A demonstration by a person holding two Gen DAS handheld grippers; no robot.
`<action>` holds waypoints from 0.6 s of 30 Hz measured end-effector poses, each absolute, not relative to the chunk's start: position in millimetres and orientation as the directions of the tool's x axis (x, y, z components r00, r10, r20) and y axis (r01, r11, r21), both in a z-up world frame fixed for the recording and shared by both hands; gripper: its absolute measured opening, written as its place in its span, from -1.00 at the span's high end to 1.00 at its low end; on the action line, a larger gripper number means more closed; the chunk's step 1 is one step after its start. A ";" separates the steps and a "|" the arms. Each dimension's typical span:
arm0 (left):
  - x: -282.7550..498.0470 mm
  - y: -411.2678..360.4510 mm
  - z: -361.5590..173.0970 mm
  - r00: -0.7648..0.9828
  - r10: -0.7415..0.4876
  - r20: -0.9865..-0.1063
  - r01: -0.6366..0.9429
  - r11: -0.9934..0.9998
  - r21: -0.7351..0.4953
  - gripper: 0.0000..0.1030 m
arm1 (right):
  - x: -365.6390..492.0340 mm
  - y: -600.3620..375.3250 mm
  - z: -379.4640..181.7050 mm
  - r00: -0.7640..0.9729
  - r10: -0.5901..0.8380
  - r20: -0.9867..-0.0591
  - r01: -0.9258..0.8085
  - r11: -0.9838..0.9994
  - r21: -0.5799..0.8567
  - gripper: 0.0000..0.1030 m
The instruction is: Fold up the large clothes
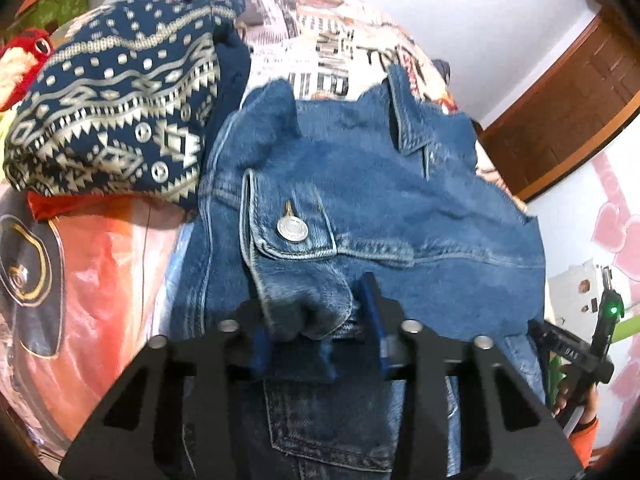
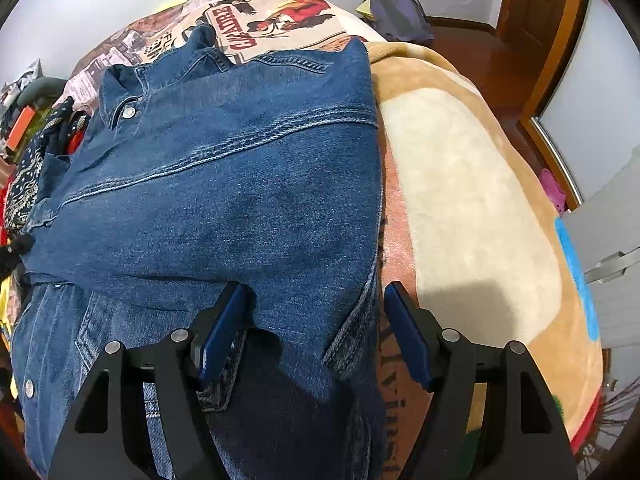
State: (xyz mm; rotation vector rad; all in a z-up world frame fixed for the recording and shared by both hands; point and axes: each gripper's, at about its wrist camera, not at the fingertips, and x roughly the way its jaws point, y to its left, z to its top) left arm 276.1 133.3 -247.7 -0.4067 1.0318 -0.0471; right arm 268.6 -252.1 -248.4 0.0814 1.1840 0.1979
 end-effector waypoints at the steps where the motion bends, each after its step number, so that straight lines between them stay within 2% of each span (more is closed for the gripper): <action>1: 276.7 132.4 -243.0 0.529 -0.216 -0.820 -0.145 0.929 -0.339 0.41 | 268.8 -252.5 -246.4 0.359 0.190 -0.914 -0.111 0.981 0.161 -0.33; 6: 272.8 114.8 -201.6 0.611 -0.147 -0.778 -0.080 0.966 -0.246 0.45 | 267.8 -256.5 -222.8 0.414 0.170 -0.894 -0.107 0.985 0.138 -0.33; 11: 266.5 119.8 -176.5 0.682 -0.125 -0.721 -0.065 0.971 -0.230 0.45 | 265.8 -258.0 -212.5 0.445 0.192 -0.875 -0.098 0.981 0.165 -0.33; 15: 273.6 131.6 -214.3 0.596 -0.076 -0.799 -0.120 0.976 -0.182 0.41 | 266.6 -249.0 -233.9 0.381 0.180 -0.907 -0.108 0.983 0.149 -0.33; 17: 274.8 134.9 -239.0 0.540 -0.045 -0.840 -0.144 0.979 -0.145 0.35 | 266.0 -243.0 -243.1 0.352 0.182 -0.918 -0.120 0.982 0.149 -0.33; 18: 274.5 135.7 -249.5 0.516 -0.039 -0.856 -0.151 0.979 -0.136 0.26 | 265.2 -241.7 -247.6 0.342 0.181 -0.922 -0.123 0.981 0.147 -0.33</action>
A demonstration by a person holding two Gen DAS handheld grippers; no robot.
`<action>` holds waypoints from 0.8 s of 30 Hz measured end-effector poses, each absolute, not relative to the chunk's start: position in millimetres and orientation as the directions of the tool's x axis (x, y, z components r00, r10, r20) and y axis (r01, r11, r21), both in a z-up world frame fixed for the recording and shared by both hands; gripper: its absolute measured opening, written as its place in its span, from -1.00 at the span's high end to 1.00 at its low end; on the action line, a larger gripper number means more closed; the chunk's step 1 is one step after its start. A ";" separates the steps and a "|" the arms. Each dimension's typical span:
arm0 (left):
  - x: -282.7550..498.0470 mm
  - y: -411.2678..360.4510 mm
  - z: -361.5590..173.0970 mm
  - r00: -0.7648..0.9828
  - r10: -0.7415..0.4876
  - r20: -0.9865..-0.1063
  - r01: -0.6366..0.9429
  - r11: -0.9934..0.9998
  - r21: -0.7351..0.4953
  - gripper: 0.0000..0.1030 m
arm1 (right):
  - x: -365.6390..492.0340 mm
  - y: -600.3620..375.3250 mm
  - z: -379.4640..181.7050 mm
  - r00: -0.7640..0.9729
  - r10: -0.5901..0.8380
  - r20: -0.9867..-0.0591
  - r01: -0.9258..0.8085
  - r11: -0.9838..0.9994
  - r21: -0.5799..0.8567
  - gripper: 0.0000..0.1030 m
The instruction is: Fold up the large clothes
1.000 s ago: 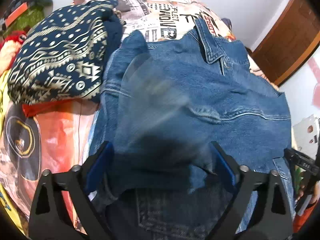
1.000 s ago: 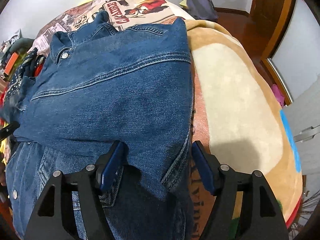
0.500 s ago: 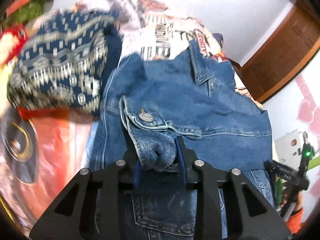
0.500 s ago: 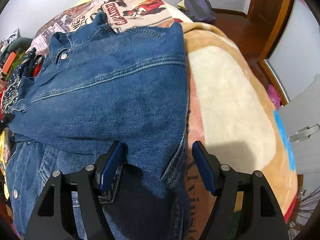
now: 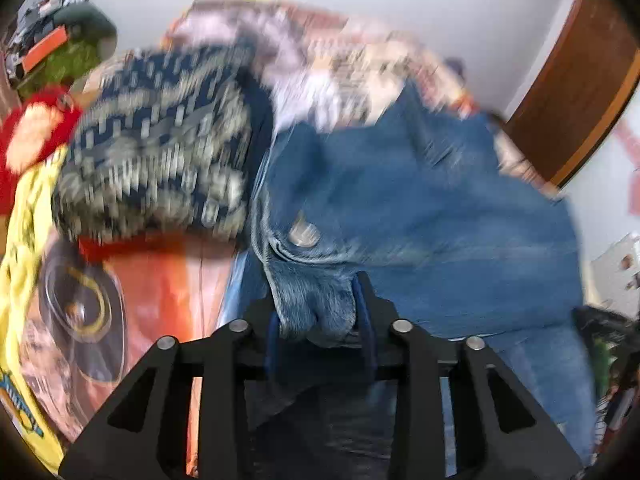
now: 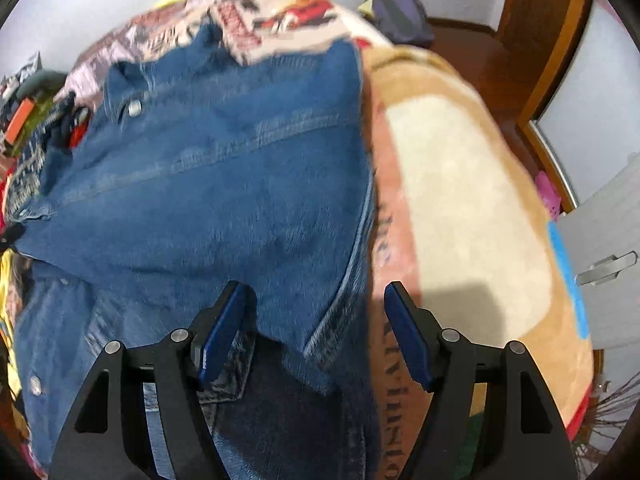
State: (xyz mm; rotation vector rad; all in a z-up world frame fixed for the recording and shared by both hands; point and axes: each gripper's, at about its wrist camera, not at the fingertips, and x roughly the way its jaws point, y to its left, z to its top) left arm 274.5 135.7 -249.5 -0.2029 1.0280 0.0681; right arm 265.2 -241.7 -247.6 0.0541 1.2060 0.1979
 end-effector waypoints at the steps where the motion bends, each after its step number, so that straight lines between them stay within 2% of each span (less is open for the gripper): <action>1: 273.3 137.3 -259.9 0.495 -0.033 -0.868 -0.160 0.979 -0.129 0.09 | 264.2 -241.9 -249.8 0.345 0.184 -0.920 -0.121 0.981 0.151 -0.33; 4: 266.6 146.9 -266.0 0.501 -0.019 -0.865 -0.201 0.970 -0.138 -0.30 | 266.1 -248.0 -250.5 0.335 0.206 -0.919 -0.107 0.978 0.180 -0.39; 5: 266.3 152.0 -264.8 0.497 -0.026 -0.868 -0.216 0.964 -0.153 -0.34 | 267.7 -250.5 -250.8 0.326 0.218 -0.920 -0.101 0.976 0.195 -0.39; 9: 265.4 164.3 -255.3 0.483 -0.085 -0.872 -0.210 0.955 -0.209 -0.36 | 271.1 -254.6 -246.5 0.323 0.221 -0.920 -0.096 0.975 0.201 -0.39; 14: 268.4 165.1 -227.2 0.513 -0.048 -0.857 -0.167 0.974 -0.154 -0.36 | 276.1 -254.8 -228.6 0.376 0.218 -0.900 -0.101 0.976 0.194 -0.39; 20: 298.0 180.6 -207.8 0.547 -0.047 -0.836 -0.154 0.976 -0.156 -0.36 | 296.4 -259.8 -208.1 0.447 0.223 -0.866 -0.092 0.975 0.203 -0.39; 24: 327.0 186.9 -215.3 0.540 -0.096 -0.836 -0.132 0.972 -0.196 -0.36 | 313.6 -261.1 -202.4 0.477 0.224 -0.850 -0.083 0.974 0.211 -0.39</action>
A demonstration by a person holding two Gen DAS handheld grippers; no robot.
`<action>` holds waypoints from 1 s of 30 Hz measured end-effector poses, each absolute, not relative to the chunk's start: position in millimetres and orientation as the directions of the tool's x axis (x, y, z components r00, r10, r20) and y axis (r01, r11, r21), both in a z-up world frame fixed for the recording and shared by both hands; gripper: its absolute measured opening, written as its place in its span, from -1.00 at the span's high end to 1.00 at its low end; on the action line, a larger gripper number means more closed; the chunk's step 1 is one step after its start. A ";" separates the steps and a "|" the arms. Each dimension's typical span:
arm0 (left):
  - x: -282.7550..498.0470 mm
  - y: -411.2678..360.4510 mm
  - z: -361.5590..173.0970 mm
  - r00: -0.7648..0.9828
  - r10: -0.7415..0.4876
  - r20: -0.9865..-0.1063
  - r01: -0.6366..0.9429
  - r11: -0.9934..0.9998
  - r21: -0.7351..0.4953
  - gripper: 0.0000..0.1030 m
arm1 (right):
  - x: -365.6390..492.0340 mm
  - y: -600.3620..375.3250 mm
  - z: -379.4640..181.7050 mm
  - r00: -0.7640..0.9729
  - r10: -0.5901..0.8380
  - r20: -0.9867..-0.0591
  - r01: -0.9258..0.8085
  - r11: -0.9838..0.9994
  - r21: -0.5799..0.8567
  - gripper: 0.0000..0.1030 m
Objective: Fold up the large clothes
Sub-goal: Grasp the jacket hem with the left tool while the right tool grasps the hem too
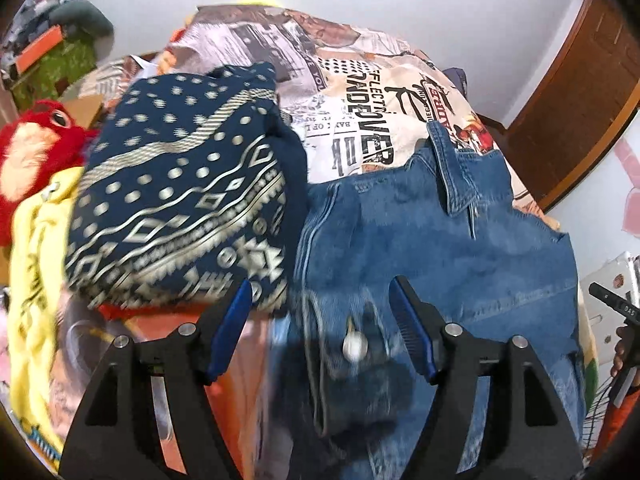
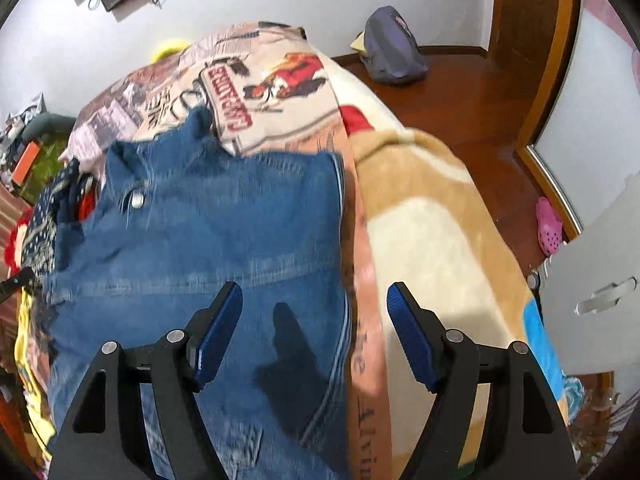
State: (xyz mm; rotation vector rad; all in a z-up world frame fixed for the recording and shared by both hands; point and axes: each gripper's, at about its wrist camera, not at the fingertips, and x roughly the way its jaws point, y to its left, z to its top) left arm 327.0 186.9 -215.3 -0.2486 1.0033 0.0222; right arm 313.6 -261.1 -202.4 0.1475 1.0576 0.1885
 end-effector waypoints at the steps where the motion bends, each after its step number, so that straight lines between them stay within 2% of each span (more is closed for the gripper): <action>1: 336.5 188.9 -220.7 0.530 -0.110 -0.841 -0.134 0.968 -0.211 -0.36 | 319.1 -261.0 -203.2 0.481 0.228 -0.847 -0.083 0.973 0.215 -0.39; 7: 375.4 194.6 -258.3 0.471 -0.182 -0.863 -0.132 0.953 -0.272 -0.33 | 354.0 -264.7 -231.1 0.421 0.286 -0.861 -0.058 0.955 0.290 -0.39; 14: 385.6 199.3 -275.8 0.476 -0.183 -0.860 -0.124 0.955 -0.271 -0.10 | 383.5 -274.3 -252.8 0.441 0.301 -0.845 -0.003 0.942 0.335 -0.08; 15: 385.2 197.7 -276.8 0.477 -0.180 -0.860 -0.118 0.957 -0.265 0.01 | 386.2 -273.5 -253.1 0.446 0.300 -0.843 -0.004 0.943 0.333 -0.03; 16: 384.8 194.8 -278.3 0.469 -0.191 -0.862 -0.105 0.957 -0.269 0.31 | 388.2 -271.4 -252.9 0.450 0.290 -0.845 -0.006 0.947 0.322 0.13; 17: 385.0 192.5 -280.4 0.453 -0.202 -0.868 -0.100 0.956 -0.274 0.47 | 388.8 -267.6 -252.0 0.450 0.280 -0.848 -0.018 0.952 0.304 0.34; 20: 380.6 182.4 -277.6 0.448 -0.158 -0.880 -0.099 0.970 -0.224 0.68 | 386.9 -256.7 -245.8 0.452 0.246 -0.858 -0.055 0.967 0.249 0.65; 22: 377.8 176.1 -267.6 0.467 -0.128 -0.875 -0.099 0.976 -0.195 0.81 | 378.6 -252.1 -233.0 0.488 0.227 -0.843 -0.090 0.974 0.209 0.75; 26: 371.2 165.9 -236.8 0.519 -0.088 -0.850 -0.080 0.985 -0.151 0.85 | 364.9 -249.6 -202.9 0.547 0.231 -0.804 -0.141 0.973 0.184 0.84; 30: 361.8 159.5 -198.5 0.592 -0.090 -0.801 -0.059 0.986 -0.155 0.86 | 356.7 -248.0 -167.6 0.610 0.235 -0.756 -0.169 0.972 0.166 0.85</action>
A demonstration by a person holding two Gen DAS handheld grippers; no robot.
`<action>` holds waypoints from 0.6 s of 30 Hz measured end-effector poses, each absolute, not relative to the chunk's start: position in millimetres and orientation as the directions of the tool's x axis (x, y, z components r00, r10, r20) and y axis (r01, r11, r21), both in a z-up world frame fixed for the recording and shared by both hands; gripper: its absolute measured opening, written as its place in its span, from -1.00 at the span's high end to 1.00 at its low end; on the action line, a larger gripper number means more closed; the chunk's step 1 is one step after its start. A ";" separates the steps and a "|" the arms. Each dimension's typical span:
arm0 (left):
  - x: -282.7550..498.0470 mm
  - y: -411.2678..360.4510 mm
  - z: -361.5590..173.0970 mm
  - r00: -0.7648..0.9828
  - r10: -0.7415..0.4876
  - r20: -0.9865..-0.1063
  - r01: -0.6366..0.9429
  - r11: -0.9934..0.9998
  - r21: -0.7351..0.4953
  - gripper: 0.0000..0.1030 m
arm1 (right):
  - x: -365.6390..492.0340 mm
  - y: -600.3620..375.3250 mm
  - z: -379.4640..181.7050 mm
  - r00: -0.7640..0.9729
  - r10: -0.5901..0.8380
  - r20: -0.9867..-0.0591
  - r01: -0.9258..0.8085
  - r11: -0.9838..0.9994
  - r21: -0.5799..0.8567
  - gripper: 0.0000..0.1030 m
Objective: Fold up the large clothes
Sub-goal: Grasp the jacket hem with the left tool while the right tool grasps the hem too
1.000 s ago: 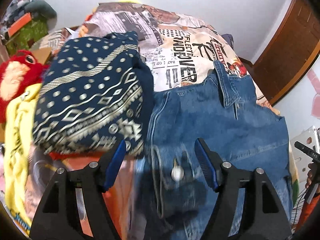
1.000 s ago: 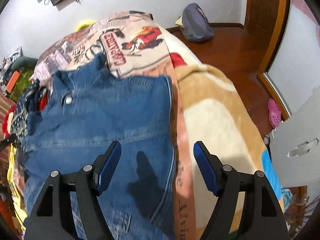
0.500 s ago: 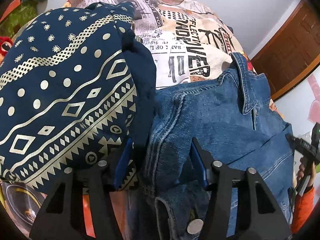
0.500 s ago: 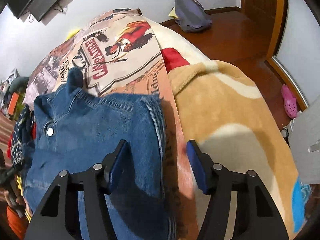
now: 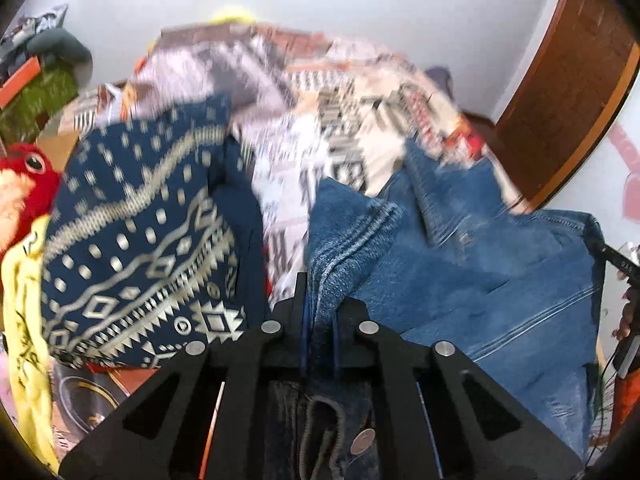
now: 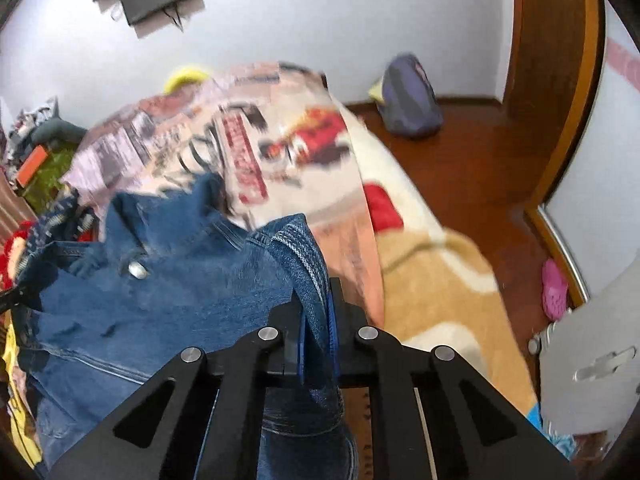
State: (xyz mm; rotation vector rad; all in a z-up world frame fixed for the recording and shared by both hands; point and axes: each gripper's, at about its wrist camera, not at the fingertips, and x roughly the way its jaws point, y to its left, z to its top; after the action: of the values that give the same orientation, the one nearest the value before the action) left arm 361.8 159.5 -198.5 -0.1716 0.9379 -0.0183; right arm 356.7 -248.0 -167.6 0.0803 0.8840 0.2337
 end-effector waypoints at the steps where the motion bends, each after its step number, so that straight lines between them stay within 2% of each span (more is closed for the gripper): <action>1: 359.2 158.1 -188.5 0.612 -0.095 -0.785 -0.054 0.985 -0.161 0.86 | 353.1 -246.5 -157.8 0.631 0.239 -0.738 -0.180 0.970 0.161 0.85; 10: 368.2 166.1 -144.1 0.697 -0.066 -0.714 -0.088 0.980 -0.176 0.86 | 378.2 -218.3 -119.0 0.683 0.268 -0.679 -0.239 0.961 0.138 0.85; 13: 381.5 181.5 -148.0 0.697 -0.055 -0.715 -0.123 0.973 -0.195 0.86 | 397.0 -208.8 -119.1 0.688 0.261 -0.677 -0.238 0.963 0.128 0.85; 18: 412.1 202.8 -177.2 0.656 0.025 -0.754 -0.196 0.971 -0.138 0.86 | 434.0 -193.4 -146.8 0.659 0.208 -0.723 -0.208 0.974 0.091 0.85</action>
State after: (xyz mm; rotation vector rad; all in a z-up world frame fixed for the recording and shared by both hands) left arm 412.1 202.8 -177.2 -0.2157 0.8478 0.1266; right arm 434.0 -193.4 -146.8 0.0000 0.8185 0.2356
